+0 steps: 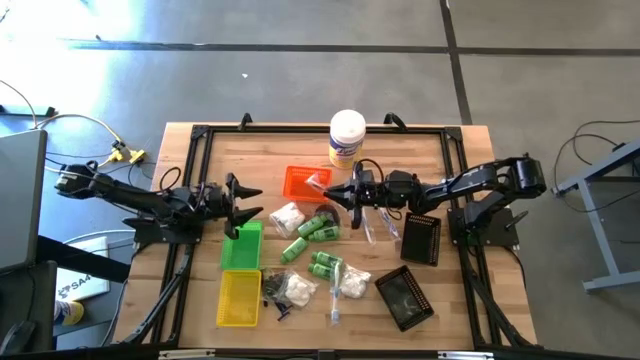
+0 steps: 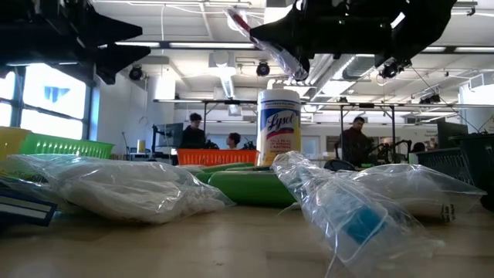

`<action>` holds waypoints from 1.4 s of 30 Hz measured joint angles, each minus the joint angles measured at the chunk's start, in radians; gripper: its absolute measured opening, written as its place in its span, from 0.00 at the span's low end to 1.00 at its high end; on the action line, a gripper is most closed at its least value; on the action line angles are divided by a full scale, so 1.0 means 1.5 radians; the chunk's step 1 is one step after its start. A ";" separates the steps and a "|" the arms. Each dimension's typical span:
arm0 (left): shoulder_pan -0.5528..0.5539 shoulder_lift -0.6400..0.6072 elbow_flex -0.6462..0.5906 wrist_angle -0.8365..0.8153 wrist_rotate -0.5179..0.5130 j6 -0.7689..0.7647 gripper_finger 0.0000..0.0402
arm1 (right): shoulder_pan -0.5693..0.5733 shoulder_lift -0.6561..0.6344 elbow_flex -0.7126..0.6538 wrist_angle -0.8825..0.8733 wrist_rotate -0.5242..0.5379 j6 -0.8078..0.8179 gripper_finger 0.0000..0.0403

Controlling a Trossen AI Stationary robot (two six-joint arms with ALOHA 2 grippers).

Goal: Pick & Place Travel size toiletries
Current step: Put the red toothbrush into the orange bin

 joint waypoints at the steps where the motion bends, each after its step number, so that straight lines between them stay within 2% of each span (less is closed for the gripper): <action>1: 0.000 0.014 0.000 0.019 0.000 0.000 0.60 | 0.000 0.000 0.000 0.000 0.000 0.000 0.05; 7: 0.001 0.104 0.032 0.037 -0.012 0.005 0.60 | 0.000 0.000 0.000 0.001 0.003 0.000 0.05; 13: 0.001 0.201 0.071 0.042 -0.085 0.011 0.60 | 0.000 0.000 0.000 0.002 0.003 0.000 0.05; 18: 0.018 0.277 0.080 0.131 -0.109 -0.018 0.60 | 0.000 0.003 0.000 0.000 0.020 0.000 0.05; 27: 0.138 0.363 0.085 0.211 0.059 -0.102 0.60 | 0.001 0.091 0.026 0.036 0.017 0.008 0.05; 35: 0.161 0.429 0.134 0.212 0.113 -0.107 0.60 | 0.002 0.176 0.107 0.036 -0.036 0.008 0.05; 38: 0.161 0.456 0.158 0.211 0.117 -0.103 0.60 | 0.003 0.188 0.127 0.030 -0.040 0.007 0.05; 42: 0.161 0.482 0.194 0.211 0.156 -0.087 0.60 | 0.003 0.190 0.133 0.012 -0.041 0.006 0.05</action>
